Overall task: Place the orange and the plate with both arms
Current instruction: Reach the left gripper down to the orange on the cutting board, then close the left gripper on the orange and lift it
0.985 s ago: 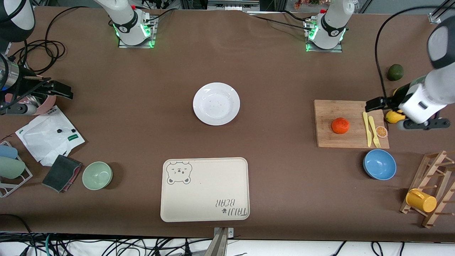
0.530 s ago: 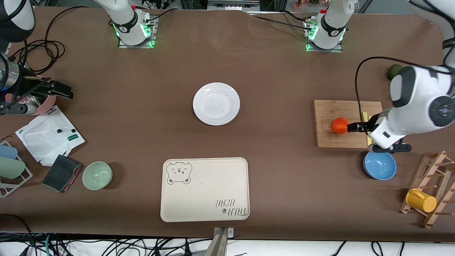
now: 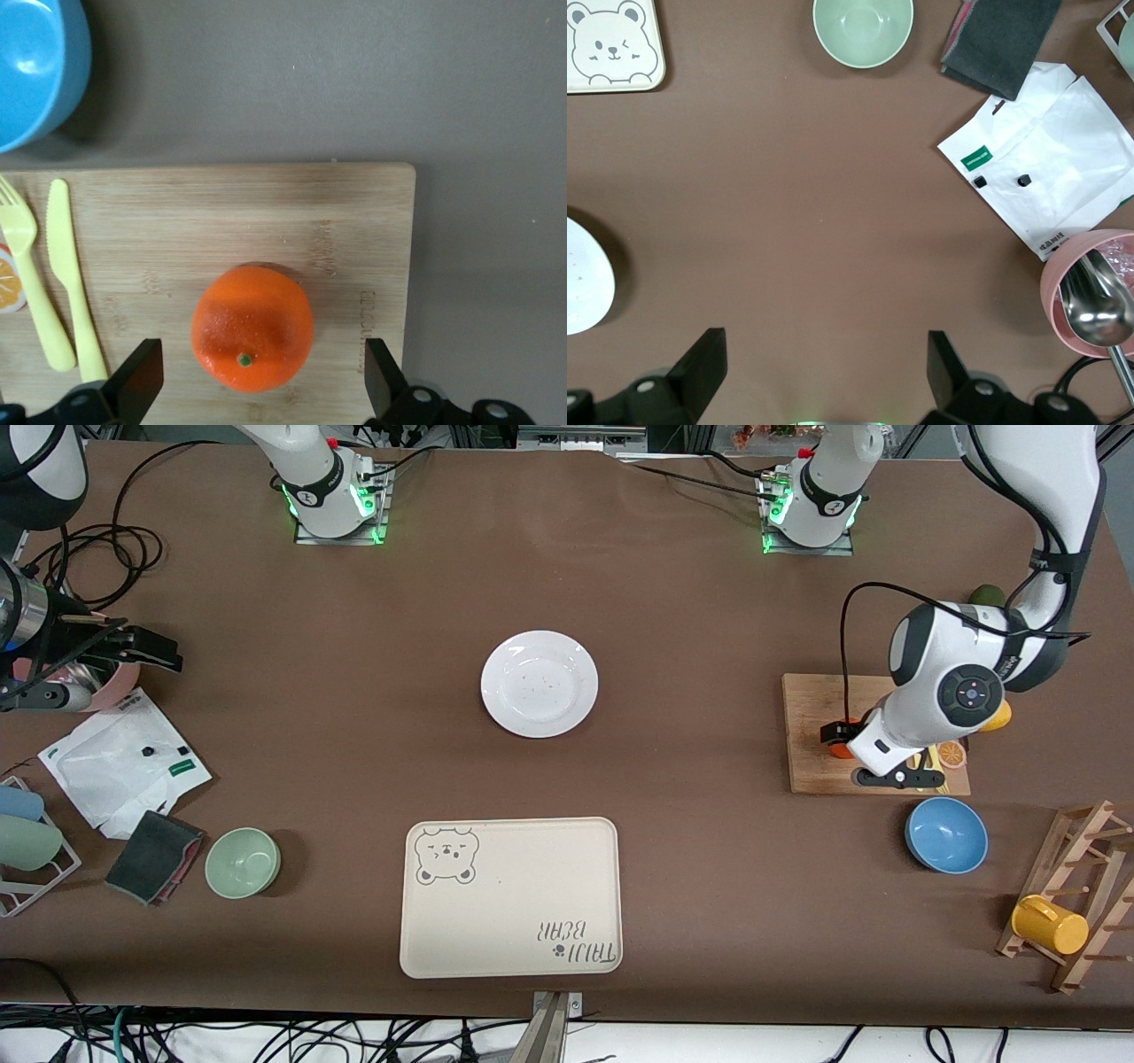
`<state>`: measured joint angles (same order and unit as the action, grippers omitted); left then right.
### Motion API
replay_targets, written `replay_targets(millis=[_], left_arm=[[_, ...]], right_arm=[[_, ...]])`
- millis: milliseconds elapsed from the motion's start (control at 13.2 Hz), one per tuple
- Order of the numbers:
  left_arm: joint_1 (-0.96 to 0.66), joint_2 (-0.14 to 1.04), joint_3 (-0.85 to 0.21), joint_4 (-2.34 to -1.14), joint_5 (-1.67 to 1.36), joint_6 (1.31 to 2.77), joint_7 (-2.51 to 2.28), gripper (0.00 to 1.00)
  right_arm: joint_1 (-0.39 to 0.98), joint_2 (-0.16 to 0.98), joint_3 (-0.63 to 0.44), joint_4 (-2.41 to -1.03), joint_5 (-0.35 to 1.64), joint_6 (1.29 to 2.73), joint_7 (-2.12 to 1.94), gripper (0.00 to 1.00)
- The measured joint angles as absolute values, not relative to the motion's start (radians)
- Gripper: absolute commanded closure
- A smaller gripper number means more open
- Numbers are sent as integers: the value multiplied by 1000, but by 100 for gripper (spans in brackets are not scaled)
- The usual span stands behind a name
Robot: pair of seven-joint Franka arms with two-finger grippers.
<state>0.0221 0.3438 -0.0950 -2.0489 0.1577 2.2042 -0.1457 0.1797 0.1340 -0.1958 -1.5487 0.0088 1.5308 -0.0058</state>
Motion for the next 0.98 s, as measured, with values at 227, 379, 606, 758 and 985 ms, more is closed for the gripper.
replay_targets(millis=[227, 379, 606, 758, 985], left_arm=[[22, 344, -95, -2107, 197, 2280, -146, 0], [22, 344, -95, -2134, 202, 2307, -146, 0], [22, 350, -95, -2149, 244, 2323, -146, 2], [23, 360, -95, -2151, 259, 2335, -146, 10], [24, 385, -95, -2153, 261, 2356, -145, 64]], right_arm=[[180, 134, -196, -1549, 9, 1531, -6, 0], [180, 134, -196, -1549, 9, 1531, -6, 0], [180, 134, -196, -1549, 9, 1531, -6, 0], [180, 134, -196, -1549, 9, 1531, -6, 0], [180, 134, -196, -1549, 9, 1530, -6, 0]])
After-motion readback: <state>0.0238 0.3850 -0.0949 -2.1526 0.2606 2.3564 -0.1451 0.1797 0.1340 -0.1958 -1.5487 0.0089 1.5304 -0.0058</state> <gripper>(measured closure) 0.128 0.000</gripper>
